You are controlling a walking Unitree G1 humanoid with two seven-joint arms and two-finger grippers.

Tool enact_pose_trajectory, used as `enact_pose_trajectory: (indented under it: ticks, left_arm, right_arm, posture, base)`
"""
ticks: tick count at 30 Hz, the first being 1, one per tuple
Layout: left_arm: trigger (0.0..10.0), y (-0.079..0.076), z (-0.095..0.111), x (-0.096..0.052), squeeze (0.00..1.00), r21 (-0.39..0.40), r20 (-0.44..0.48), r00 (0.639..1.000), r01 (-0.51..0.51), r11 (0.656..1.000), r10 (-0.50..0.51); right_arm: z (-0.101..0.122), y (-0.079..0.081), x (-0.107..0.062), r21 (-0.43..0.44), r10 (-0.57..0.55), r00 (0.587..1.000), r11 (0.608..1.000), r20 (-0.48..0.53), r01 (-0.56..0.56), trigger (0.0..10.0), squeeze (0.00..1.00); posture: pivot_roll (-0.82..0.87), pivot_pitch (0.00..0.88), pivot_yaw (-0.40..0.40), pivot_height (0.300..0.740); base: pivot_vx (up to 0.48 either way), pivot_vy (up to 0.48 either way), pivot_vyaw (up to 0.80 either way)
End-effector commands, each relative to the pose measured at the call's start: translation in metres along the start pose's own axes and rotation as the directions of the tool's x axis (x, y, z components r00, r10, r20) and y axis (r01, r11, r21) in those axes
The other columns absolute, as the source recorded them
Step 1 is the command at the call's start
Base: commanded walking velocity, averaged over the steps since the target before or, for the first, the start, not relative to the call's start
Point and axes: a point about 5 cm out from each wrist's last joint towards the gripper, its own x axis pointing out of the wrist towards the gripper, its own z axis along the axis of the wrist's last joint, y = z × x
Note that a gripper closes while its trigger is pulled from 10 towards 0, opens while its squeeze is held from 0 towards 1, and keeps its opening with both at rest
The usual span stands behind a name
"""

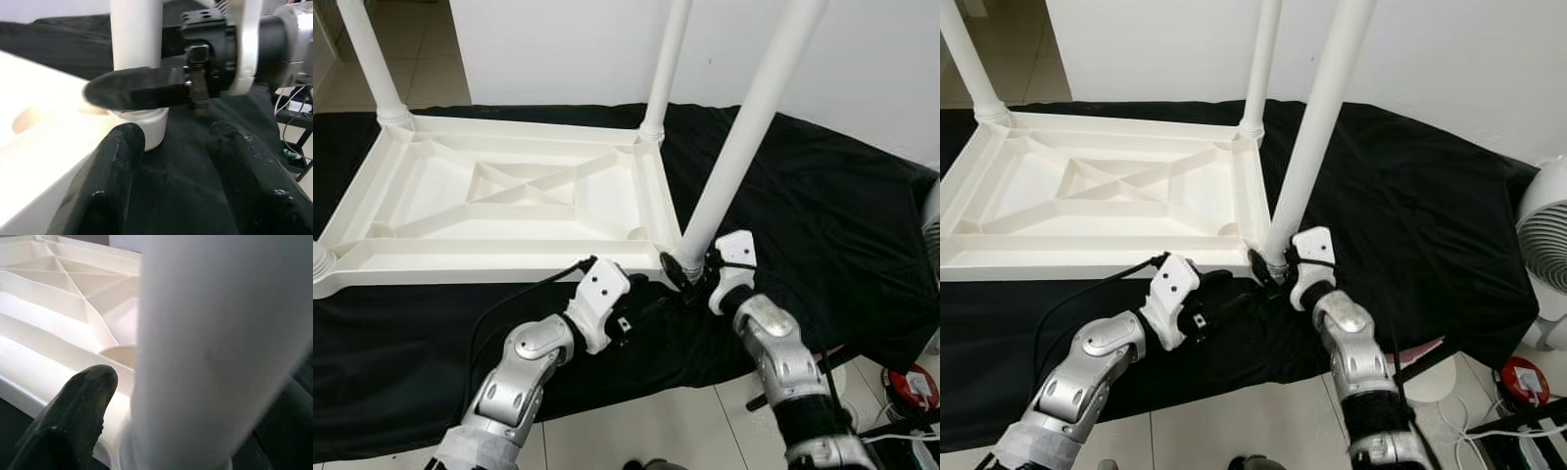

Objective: Building children table

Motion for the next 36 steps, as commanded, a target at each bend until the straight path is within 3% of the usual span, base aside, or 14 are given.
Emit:
enact_pose_trajectory:
  ticks: [1, 9, 10, 19, 28, 29, 30, 32, 36]
  left_arm:
    - [10.0, 0.000, -0.003, 0.001, 0.00, -0.007, -0.011, 0.999, -0.030, 1.000, 0.030]
    - [10.0, 0.000, -0.002, 0.000, 0.00, -0.004, -0.011, 1.000, -0.027, 1.000, 0.026]
    - [10.0, 0.002, -0.001, -0.001, 0.00, 0.000, -0.011, 0.999, -0.033, 0.999, 0.033]
    - [10.0, 0.005, 0.000, -0.003, 0.00, 0.003, -0.013, 0.999, -0.052, 0.999, 0.052]
    - [10.0, 0.007, 0.000, -0.001, 0.00, 0.006, -0.014, 0.999, -0.046, 0.999, 0.046]
    - [10.0, 0.007, 0.001, 0.000, 0.00, 0.007, -0.014, 0.999, -0.045, 0.999, 0.045]
    - [10.0, 0.007, 0.001, 0.000, 0.00, 0.007, -0.014, 0.999, -0.045, 0.999, 0.045]
    - [10.0, 0.008, 0.002, 0.002, 0.00, 0.008, -0.011, 0.999, -0.041, 0.999, 0.041]
    - [10.0, 0.008, 0.002, 0.004, 0.00, 0.006, -0.009, 0.999, -0.039, 0.999, 0.039]
  right_arm:
    - [-0.006, 0.002, 0.002, 0.002, 0.059, 0.998, 0.998, -0.023, -0.059, 10.0, 0.00]
    - [-0.011, 0.009, 0.016, -0.058, 0.256, 0.960, 0.963, -0.110, -0.263, 10.0, 0.00]
    - [-0.013, 0.008, 0.016, -0.058, 0.267, 0.957, 0.960, -0.117, -0.275, 0.0, 0.00]
    - [-0.023, 0.006, 0.008, -0.053, 0.294, 0.947, 0.952, -0.126, -0.303, 0.0, 0.00]
    - [-0.027, 0.004, 0.000, 0.014, 0.207, 0.972, 0.978, -0.112, -0.207, 0.0, 0.00]
    - [-0.027, 0.000, 0.001, 0.005, 0.127, 0.985, 0.992, -0.117, -0.127, 0.0, 0.00]
    - [-0.027, 0.000, 0.001, 0.005, 0.127, 0.985, 0.992, -0.117, -0.127, 0.0, 0.00]
    - [-0.026, -0.002, 0.003, 0.004, -0.038, 0.993, 0.999, -0.114, 0.039, 0.0, 0.00]
    - [-0.028, 0.005, 0.005, 0.022, -0.147, 0.981, 0.988, -0.125, 0.150, 0.0, 0.00]
  posture:
    - [0.05, 0.057, -0.092, 0.740]
    - [0.05, 0.059, -0.083, 0.740]
    - [0.07, 0.062, -0.083, 0.740]
    - [0.08, 0.065, -0.085, 0.740]
    - [0.06, 0.066, -0.077, 0.740]
    - [0.06, 0.065, -0.075, 0.740]
    - [0.06, 0.065, -0.075, 0.740]
    - [0.06, 0.063, -0.075, 0.740]
    - [0.05, 0.056, -0.076, 0.740]
  base:
    - [0.000, 0.000, 0.00]
    - [0.000, 0.000, 0.00]
    - [0.000, 0.000, 0.00]
    - [0.000, 0.000, 0.00]
    - [0.000, 0.000, 0.00]
    - [0.000, 0.000, 0.00]
    - [0.000, 0.000, 0.00]
    - [0.000, 0.000, 0.00]
    - [0.000, 0.000, 0.00]
